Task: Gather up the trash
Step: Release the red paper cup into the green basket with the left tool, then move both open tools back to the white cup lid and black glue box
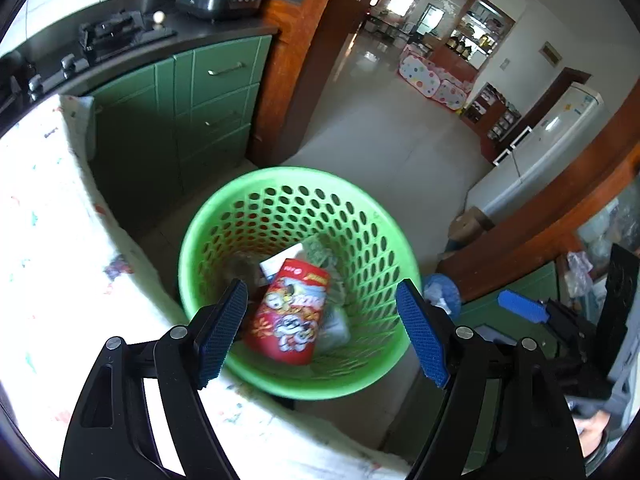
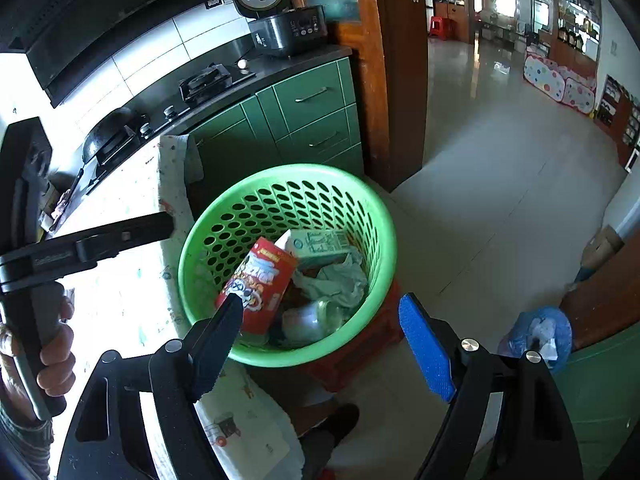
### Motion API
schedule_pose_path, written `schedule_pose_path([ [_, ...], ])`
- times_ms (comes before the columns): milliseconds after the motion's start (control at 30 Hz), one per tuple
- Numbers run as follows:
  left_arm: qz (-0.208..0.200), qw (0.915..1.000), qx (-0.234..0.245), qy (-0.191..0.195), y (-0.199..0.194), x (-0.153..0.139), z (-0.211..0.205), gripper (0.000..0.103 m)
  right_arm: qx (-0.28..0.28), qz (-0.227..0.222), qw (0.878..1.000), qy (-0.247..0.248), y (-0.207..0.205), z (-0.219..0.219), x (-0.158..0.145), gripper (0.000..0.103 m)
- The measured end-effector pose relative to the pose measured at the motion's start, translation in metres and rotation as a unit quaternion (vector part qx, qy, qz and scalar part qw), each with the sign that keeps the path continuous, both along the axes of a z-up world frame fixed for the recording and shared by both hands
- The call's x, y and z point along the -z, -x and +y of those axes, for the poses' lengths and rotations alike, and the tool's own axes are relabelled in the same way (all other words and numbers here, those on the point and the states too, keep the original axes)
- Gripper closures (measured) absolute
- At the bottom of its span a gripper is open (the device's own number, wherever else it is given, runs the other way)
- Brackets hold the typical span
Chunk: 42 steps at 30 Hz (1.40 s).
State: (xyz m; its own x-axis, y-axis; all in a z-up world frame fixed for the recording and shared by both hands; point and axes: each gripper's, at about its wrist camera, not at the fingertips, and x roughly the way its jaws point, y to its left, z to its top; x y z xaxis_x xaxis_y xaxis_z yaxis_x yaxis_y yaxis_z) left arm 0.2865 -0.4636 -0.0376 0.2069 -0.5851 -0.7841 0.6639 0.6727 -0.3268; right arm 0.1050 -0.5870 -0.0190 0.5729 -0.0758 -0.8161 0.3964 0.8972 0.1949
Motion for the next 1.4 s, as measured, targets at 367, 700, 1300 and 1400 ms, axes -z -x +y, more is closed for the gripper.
schedule_pose_path([
  [367, -0.037, 0.999, -0.022, 0.008, 0.016, -0.023, 0.082, 0.027, -0.03, -0.005, 0.999, 0.012, 0.003, 0.047, -0.01, 0.026],
  [700, -0.085, 0.994, -0.067, -0.01, 0.035, -0.032, 0.168, 0.027, -0.09, -0.019, 0.995, 0.046, -0.01, 0.122, -0.022, 0.025],
  [1300, -0.158, 0.9698, -0.182, -0.037, 0.05, -0.046, 0.325, 0.024, -0.207, -0.035, 0.974, 0.086, -0.05, 0.261, -0.017, 0.025],
  [1400, -0.163, 0.9641, -0.204, -0.048, 0.049, -0.044, 0.352, 0.022, -0.224, -0.035, 0.971, 0.08, -0.059, 0.28, -0.015, 0.025],
])
